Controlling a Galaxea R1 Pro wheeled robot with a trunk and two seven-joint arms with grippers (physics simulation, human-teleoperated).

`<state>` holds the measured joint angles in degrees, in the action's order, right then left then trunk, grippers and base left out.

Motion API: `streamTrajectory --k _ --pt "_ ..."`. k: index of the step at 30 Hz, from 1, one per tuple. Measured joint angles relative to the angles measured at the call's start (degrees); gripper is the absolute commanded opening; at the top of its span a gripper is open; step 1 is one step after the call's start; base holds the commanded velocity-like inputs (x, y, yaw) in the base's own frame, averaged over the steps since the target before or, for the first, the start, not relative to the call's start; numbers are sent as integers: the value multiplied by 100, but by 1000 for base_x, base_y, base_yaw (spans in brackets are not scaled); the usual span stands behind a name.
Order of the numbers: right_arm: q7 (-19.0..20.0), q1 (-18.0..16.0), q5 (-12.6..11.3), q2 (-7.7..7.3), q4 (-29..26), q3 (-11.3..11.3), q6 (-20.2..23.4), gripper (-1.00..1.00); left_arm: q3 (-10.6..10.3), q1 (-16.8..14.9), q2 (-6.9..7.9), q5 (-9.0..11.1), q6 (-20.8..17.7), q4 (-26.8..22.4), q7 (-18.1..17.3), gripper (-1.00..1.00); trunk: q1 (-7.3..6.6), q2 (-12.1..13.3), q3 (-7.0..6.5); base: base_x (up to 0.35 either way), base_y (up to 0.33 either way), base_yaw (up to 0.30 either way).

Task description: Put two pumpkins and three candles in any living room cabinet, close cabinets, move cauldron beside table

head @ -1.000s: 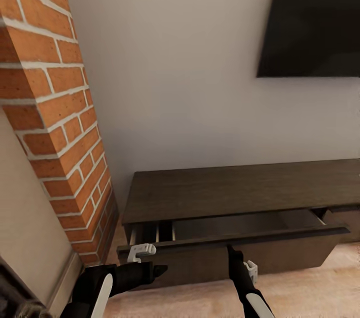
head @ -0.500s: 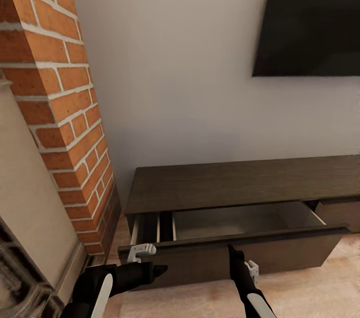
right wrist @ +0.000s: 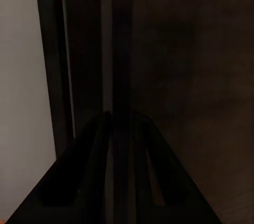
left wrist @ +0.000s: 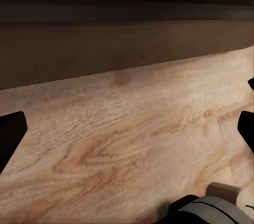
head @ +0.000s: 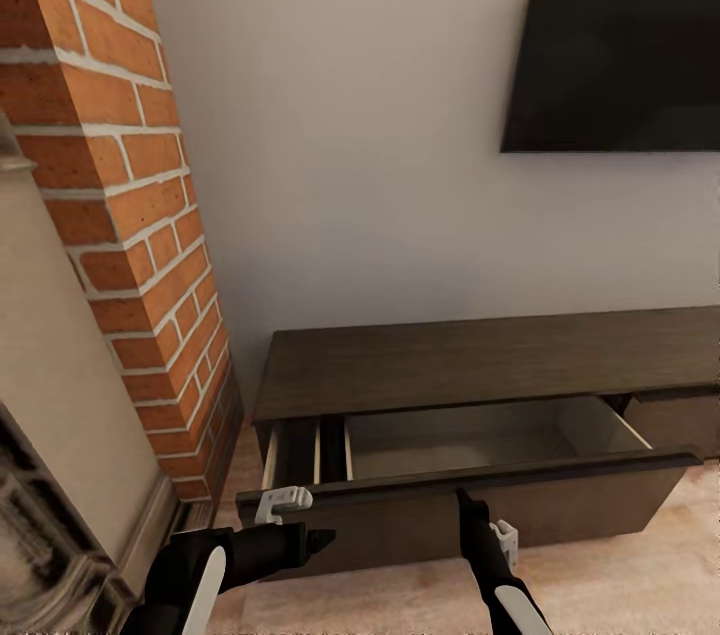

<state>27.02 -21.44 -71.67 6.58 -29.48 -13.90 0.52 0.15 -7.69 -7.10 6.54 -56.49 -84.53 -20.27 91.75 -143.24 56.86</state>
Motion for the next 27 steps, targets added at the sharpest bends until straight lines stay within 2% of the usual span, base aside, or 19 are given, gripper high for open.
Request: streamTrajectory --k 27 --pt "6 0 0 -16 3 0 -2 -100 0 0 0 0 0 0 0 100 -1 0 0 -59 0 0"
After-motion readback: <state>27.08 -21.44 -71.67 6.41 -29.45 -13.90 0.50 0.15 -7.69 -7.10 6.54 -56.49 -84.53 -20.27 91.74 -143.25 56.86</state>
